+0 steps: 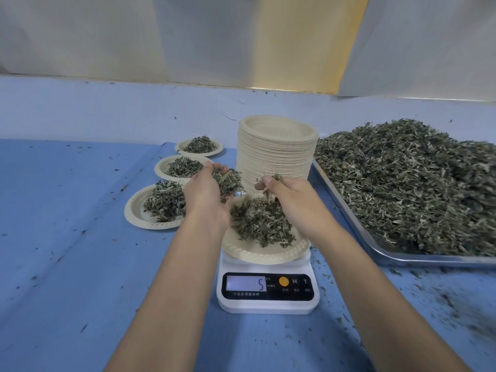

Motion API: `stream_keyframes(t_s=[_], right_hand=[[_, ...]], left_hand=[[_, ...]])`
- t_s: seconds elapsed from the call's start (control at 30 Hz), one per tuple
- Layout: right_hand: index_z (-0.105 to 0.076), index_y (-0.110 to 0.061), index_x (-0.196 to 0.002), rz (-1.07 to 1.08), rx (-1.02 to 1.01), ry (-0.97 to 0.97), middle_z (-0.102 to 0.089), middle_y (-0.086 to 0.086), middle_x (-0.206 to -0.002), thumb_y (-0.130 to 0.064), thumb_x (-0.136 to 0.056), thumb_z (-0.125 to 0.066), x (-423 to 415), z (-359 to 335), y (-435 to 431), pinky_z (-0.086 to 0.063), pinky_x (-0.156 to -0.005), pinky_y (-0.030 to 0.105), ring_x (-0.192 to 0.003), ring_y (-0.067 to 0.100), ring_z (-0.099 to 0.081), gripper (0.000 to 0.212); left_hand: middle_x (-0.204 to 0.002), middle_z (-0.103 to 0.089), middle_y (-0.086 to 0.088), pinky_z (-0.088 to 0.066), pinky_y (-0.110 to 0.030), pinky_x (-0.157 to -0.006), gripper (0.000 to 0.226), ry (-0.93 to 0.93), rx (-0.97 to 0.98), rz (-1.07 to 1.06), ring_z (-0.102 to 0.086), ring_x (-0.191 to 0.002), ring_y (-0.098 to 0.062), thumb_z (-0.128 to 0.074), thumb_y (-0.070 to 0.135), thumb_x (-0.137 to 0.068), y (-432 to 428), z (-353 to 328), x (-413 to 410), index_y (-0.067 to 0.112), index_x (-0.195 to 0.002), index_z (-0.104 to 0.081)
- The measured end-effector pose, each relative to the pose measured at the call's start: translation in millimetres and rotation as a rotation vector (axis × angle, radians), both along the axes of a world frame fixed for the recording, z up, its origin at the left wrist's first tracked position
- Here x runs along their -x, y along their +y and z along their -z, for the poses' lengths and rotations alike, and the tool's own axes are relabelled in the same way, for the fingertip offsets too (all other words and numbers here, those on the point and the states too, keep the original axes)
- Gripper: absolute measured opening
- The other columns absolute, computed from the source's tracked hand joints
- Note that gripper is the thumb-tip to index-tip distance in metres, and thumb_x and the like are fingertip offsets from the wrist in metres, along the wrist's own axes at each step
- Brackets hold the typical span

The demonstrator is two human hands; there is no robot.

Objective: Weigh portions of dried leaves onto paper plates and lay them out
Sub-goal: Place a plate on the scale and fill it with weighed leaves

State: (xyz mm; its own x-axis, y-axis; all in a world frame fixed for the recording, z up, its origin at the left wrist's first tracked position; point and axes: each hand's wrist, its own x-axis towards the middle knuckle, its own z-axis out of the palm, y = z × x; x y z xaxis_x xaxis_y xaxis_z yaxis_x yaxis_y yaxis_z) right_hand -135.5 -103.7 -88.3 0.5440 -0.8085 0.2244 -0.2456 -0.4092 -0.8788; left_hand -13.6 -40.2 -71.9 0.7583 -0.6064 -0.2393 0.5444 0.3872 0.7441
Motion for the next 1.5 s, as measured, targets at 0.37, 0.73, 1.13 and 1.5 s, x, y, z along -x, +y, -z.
stream_keyframes(t_s=[0.37,0.73,1.13,1.5], right_hand=[[-0.067,-0.024,-0.106,0.038,-0.042,-0.199,-0.067,-0.006,-0.112,-0.02,-0.098,-0.047,-2,1,-5,-0.046,-0.101,0.039,-0.11,0.012,-0.06,0.022],[-0.066,-0.015,-0.103,-0.002,-0.086,-0.423,-0.07,0.003,-0.101,-0.002,-0.095,-0.051,0,-6,-1,-0.055,-0.078,0.017,-0.091,0.011,-0.068,0.022],[-0.071,-0.022,-0.107,-0.091,0.175,-0.253,-0.07,-0.016,-0.104,-0.008,-0.081,-0.071,-5,-11,18,-0.053,-0.09,0.028,-0.093,-0.003,-0.064,0.029],[-0.07,-0.021,-0.084,0.033,0.247,-0.242,-0.065,-0.021,-0.076,-0.005,-0.078,-0.071,-4,-10,16,-0.044,-0.063,0.005,-0.069,-0.008,-0.058,0.017]], left_hand=[[-0.074,-0.064,0.001,-0.048,-0.029,-0.063,0.025,0.004,-0.026,0.002,-0.061,-0.074,-0.014,-0.05,0.022,-0.097,-2,1,-1,0.016,-0.075,-0.059],[-0.07,-0.063,0.004,-0.049,-0.023,-0.059,0.023,-0.168,-0.02,0.128,-0.059,-0.063,-0.01,-0.046,0.022,-0.099,-4,-1,5,0.017,-0.08,-0.058],[-0.095,-0.067,-0.004,-0.045,-0.024,-0.064,0.023,-0.455,-0.075,0.128,-0.063,-0.086,-0.018,-0.045,0.025,-0.098,-11,0,24,0.019,-0.084,-0.062],[-0.094,-0.067,-0.007,-0.046,-0.029,-0.074,0.027,-0.508,-0.109,0.153,-0.061,-0.088,-0.018,-0.044,0.026,-0.099,-12,4,27,0.016,-0.084,-0.064]])
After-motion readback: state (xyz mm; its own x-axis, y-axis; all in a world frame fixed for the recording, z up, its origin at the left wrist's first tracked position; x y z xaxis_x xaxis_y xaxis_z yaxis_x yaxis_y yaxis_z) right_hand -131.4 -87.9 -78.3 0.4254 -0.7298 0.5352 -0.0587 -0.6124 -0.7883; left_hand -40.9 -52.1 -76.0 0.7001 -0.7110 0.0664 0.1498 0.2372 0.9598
